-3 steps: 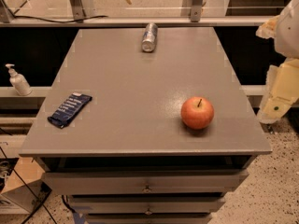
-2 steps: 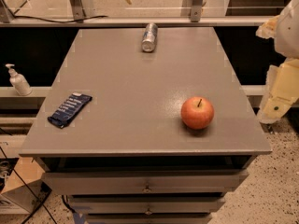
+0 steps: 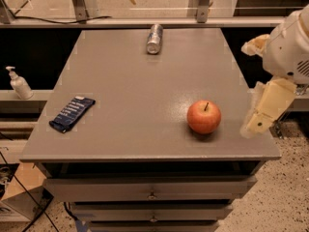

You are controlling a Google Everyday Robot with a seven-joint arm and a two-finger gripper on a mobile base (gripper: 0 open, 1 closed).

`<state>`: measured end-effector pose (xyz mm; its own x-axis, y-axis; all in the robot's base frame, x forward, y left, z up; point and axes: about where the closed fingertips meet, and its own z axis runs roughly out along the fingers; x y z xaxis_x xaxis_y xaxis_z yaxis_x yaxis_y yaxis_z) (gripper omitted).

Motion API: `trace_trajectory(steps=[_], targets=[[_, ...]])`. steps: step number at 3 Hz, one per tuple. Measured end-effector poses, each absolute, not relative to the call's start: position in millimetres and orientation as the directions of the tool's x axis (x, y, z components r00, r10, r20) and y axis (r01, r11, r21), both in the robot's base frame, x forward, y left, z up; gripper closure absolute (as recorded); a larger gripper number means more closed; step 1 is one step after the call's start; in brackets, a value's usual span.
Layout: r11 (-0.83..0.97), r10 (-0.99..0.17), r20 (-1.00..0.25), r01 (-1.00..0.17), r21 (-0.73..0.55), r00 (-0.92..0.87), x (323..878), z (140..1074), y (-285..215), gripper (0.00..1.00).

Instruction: Move apple near redbull can

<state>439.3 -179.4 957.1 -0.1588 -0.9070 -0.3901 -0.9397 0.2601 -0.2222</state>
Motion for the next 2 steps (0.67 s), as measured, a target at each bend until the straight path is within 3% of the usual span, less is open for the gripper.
trace_trajectory(steps=[2], targets=[[0.224, -0.846, -0.515, -0.970, -0.100, -0.142, 445, 905, -132, 0.00]])
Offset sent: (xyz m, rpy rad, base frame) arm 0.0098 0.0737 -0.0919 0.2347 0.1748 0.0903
